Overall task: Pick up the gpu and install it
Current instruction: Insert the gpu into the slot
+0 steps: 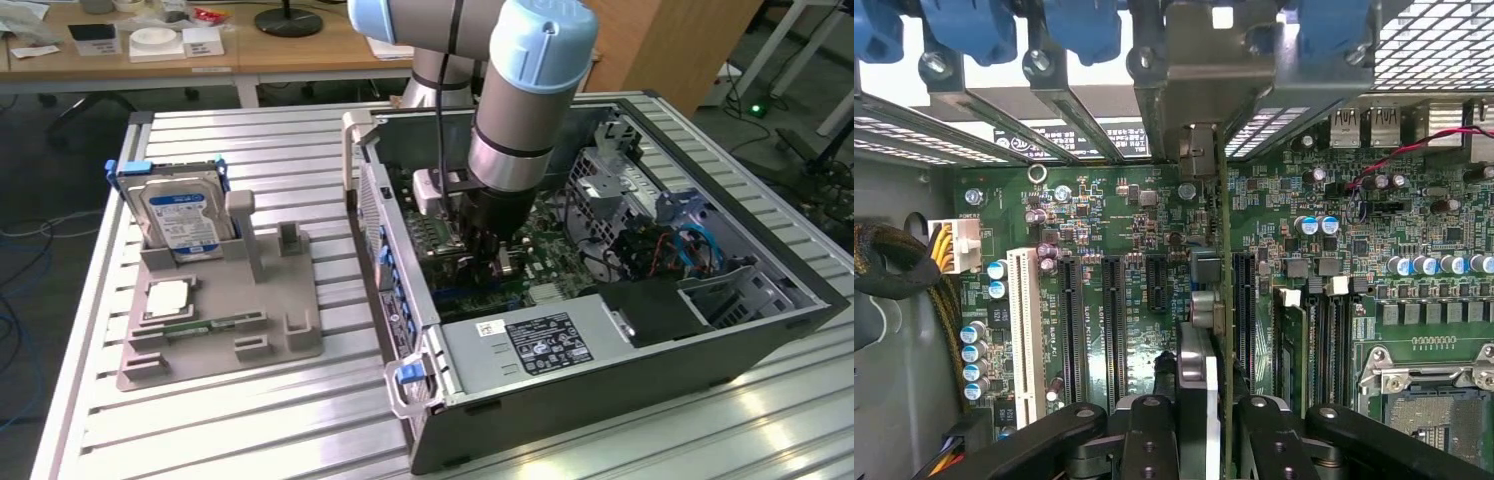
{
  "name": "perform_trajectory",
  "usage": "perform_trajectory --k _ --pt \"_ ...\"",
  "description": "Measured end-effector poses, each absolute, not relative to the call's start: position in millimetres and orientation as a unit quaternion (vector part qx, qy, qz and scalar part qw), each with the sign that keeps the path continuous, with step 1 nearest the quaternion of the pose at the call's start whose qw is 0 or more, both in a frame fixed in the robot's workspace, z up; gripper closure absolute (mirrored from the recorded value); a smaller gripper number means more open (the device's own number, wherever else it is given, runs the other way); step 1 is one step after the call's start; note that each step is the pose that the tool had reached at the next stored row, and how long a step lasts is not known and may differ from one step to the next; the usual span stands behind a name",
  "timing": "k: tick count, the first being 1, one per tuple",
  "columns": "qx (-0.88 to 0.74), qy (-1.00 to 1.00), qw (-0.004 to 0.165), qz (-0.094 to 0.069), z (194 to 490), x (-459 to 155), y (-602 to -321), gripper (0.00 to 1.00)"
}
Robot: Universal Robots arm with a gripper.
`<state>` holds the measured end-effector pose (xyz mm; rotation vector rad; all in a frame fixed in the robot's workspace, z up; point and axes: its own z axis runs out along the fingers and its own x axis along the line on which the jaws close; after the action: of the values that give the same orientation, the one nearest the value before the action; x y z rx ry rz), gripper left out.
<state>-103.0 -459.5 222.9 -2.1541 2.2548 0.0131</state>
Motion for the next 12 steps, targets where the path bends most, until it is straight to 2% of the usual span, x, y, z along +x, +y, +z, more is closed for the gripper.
perform_trajectory --k 12 --pt "-0.691 0.723 0.011 0.004 220.3 -102.7 -459.5 0.72"
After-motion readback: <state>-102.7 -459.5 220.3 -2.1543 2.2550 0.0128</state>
